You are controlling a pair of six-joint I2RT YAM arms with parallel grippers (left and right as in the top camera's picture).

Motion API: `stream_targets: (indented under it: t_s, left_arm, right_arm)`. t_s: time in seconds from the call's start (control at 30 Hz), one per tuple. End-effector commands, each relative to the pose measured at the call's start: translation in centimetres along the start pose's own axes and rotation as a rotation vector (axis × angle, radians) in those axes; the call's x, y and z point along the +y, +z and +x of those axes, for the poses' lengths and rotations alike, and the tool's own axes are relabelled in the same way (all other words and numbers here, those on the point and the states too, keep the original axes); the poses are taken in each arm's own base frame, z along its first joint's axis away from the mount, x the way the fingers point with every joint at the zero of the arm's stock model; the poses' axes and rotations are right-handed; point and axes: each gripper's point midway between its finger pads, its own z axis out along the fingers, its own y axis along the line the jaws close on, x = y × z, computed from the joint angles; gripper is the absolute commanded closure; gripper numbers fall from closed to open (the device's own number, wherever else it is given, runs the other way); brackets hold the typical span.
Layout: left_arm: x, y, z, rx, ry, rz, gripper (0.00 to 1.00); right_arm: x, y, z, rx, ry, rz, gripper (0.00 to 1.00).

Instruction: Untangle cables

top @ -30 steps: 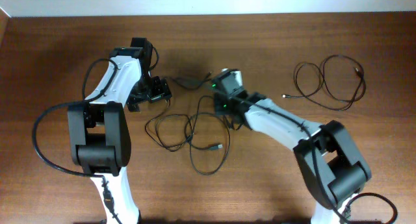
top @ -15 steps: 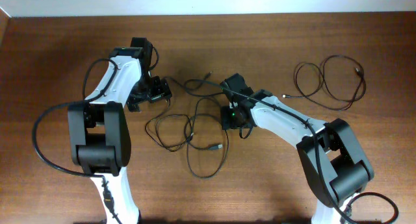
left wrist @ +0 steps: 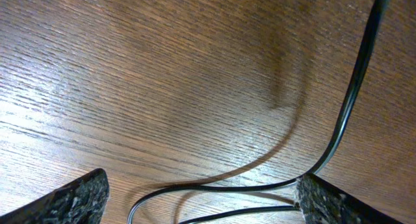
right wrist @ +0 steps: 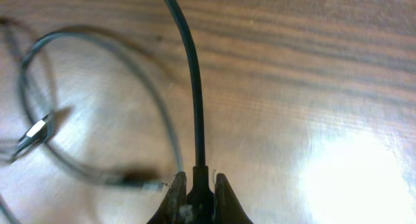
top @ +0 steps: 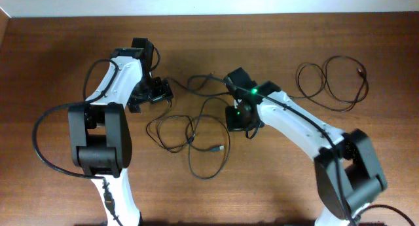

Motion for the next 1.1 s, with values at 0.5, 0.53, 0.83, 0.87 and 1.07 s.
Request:
stream_targets:
  t_s: [0.5, 0.53, 0.83, 0.87, 1.07]
  left_arm:
    - [-0.2, 0.2, 0.3, 0.010, -0.004, 0.003, 0.05]
    - [-0.2, 0.2, 0.3, 0.010, -0.004, 0.003, 0.05]
    - [-0.2, 0.2, 0.3, 0.010, -0.004, 0.003, 0.05]
    - [-0.2, 0.2, 0.3, 0.010, -0.004, 0.004, 0.05]
    - [-0.2, 0.2, 0.3, 0.010, -0.004, 0.004, 0.05]
  right_arm:
    - [6.5, 0.8, 10.9, 0.316, 0.760, 0.021, 0.91]
    - [7.0, 0.8, 11.5, 0.320, 0.771, 0.029, 0.85]
    - [9.3, 1.3, 13.1, 0.283, 0.815, 0.044, 0.75]
    - [9.1, 1.3, 12.9, 0.270, 0.814, 0.049, 0.72]
    - [9.0, 1.3, 12.8, 0.262, 0.814, 0.051, 0.48]
